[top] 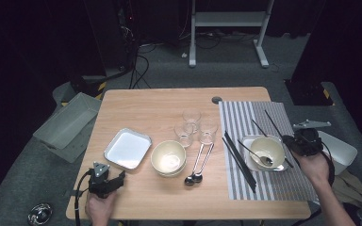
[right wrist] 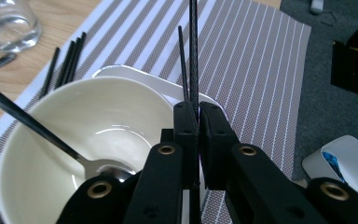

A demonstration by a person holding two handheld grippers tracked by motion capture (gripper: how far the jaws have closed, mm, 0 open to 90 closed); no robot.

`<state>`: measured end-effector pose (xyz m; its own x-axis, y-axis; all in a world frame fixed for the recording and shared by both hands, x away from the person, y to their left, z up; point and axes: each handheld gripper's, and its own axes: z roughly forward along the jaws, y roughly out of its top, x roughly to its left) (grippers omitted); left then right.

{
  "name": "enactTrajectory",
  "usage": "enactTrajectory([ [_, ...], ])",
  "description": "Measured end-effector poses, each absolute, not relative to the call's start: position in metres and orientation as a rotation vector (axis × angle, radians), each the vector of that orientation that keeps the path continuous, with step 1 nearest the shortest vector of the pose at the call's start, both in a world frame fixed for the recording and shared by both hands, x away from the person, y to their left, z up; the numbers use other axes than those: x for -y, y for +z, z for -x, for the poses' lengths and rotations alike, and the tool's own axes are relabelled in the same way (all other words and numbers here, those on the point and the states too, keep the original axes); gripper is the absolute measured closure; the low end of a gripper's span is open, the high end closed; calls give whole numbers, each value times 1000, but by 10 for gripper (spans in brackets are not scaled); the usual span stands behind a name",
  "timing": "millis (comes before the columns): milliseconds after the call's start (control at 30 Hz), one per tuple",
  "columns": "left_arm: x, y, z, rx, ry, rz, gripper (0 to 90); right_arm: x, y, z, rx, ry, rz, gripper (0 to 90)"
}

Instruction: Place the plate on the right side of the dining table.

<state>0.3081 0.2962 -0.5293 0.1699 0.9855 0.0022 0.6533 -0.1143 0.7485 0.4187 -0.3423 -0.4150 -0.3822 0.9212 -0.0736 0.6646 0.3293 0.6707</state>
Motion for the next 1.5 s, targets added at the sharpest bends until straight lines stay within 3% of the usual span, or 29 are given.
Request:
enactTrajectory([
  [1500,-296,-529,-308,-1559,710,-1832,293,355,-460,-460,-2251,701,-1460,862],
])
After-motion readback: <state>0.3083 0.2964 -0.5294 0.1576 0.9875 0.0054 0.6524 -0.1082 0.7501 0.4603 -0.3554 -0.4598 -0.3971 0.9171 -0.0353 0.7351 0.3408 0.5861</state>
